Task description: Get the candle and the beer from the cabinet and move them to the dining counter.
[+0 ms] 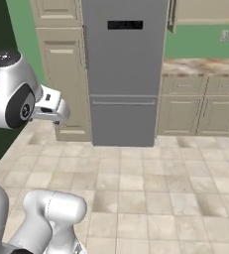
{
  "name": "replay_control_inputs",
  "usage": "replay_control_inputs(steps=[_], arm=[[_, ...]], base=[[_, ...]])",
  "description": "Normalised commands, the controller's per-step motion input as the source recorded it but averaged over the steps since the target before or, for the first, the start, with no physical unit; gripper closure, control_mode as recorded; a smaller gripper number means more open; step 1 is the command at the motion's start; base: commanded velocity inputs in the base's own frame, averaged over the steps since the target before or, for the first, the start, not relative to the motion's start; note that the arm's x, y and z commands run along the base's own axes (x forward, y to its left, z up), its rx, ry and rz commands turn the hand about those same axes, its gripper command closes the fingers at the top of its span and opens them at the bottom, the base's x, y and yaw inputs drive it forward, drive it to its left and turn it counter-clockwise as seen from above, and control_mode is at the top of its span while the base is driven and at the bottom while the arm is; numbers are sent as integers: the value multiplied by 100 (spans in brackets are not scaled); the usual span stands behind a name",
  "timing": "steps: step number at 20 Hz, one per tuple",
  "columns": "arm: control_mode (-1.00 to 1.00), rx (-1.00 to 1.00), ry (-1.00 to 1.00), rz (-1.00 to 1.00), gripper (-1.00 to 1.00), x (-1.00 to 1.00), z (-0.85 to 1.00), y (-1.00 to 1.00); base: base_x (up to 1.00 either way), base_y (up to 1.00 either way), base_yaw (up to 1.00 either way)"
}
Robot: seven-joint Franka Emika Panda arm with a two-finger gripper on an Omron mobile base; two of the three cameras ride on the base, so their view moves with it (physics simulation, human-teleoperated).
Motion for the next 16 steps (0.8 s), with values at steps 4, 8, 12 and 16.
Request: replay_control_inputs(steps=[4,8,12,16], arm=[[100,0,0,0,-100,0,0,0],[100,0,0,0,-100,0,0,0],[100,0,0,0,-100,0,0,0],[100,0,0,0,-100,0,0,0]], base=[[100,0,0],[100,0,0],[100,0,0],[100,0,0]])
